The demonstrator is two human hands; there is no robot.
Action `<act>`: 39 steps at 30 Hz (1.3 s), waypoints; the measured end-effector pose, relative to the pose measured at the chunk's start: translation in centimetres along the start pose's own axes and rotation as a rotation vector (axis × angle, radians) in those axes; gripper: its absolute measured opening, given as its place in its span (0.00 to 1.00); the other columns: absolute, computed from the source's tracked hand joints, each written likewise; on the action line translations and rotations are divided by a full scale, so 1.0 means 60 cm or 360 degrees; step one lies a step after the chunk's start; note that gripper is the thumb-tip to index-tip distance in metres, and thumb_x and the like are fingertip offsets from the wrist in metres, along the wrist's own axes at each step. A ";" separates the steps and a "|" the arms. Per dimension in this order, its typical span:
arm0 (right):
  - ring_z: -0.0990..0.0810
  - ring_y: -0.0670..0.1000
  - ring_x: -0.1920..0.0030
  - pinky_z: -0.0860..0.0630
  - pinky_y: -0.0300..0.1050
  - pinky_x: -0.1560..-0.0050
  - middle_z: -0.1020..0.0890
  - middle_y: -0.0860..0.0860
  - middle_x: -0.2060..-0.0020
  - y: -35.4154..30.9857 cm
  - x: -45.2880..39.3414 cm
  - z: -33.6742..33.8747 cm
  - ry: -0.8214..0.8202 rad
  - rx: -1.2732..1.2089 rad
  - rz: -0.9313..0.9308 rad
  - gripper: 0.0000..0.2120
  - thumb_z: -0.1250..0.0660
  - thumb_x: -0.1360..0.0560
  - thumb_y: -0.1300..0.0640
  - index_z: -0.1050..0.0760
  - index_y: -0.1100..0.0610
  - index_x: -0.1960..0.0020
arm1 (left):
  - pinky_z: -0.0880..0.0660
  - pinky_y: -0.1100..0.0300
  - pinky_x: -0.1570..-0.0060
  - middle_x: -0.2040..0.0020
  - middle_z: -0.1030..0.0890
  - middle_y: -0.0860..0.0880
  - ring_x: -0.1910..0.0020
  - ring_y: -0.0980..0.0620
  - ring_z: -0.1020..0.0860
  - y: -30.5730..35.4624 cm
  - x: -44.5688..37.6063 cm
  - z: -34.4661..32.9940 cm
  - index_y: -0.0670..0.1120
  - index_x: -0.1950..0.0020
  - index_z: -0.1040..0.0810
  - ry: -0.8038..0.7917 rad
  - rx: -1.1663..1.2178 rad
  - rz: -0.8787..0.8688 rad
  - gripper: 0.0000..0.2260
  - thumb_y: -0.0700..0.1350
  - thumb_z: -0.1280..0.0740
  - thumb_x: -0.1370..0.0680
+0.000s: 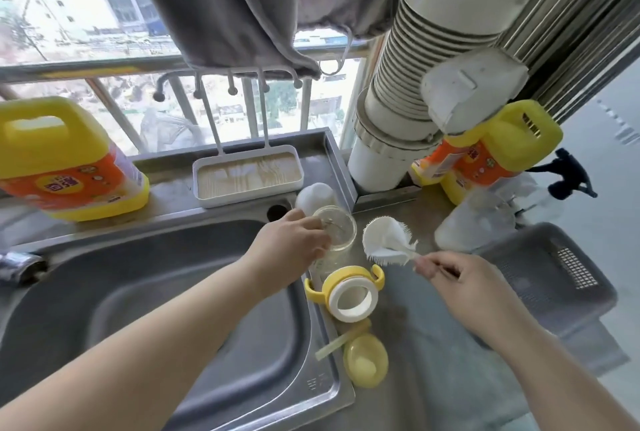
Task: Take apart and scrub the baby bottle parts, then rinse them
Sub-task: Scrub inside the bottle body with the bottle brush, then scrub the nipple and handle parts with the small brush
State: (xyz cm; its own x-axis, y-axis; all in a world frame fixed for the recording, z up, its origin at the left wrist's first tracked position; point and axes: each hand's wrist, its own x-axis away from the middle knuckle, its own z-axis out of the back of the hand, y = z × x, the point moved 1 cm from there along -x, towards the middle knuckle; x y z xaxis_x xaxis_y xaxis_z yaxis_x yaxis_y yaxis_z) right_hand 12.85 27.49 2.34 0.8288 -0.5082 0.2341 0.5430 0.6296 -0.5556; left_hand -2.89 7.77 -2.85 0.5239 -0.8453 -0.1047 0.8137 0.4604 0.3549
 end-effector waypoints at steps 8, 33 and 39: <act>0.27 0.35 0.73 0.33 0.28 0.70 0.26 0.36 0.79 -0.011 -0.034 0.008 0.0007 -0.0129 0.0041 0.09 0.36 0.25 0.45 0.20 0.47 0.58 | 0.24 0.57 0.46 0.33 0.30 0.57 0.49 0.57 0.24 -0.039 0.007 0.022 0.54 0.31 0.30 0.0201 0.0533 0.0372 0.21 0.50 0.34 0.24; 0.31 0.39 0.78 0.39 0.29 0.78 0.30 0.39 0.82 -0.041 -0.087 -0.020 -0.0051 -0.0382 0.0035 0.20 0.42 0.34 0.37 0.19 0.49 0.57 | 0.41 0.61 0.37 0.37 0.31 0.48 0.36 0.49 0.35 -0.126 -0.116 -0.066 0.48 0.36 0.26 -0.0050 0.0684 0.0564 0.29 0.45 0.21 0.35; 0.28 0.36 0.77 0.36 0.29 0.76 0.30 0.36 0.83 -0.044 -0.085 -0.024 -0.0077 -0.0405 0.0022 0.20 0.42 0.33 0.39 0.19 0.50 0.55 | 0.32 0.58 0.43 0.47 0.26 0.52 0.45 0.50 0.28 -0.121 -0.087 -0.075 0.46 0.41 0.26 0.0111 0.0966 0.0589 0.22 0.42 0.23 0.33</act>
State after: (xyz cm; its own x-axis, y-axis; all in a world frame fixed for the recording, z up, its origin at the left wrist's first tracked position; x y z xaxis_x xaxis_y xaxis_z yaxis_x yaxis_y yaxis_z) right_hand 6.99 27.56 1.49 0.8446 -0.4682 0.2596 0.4854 0.4651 -0.7403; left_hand -10.43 10.07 -9.07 0.7699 -0.6343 0.0706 0.3064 0.4643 0.8310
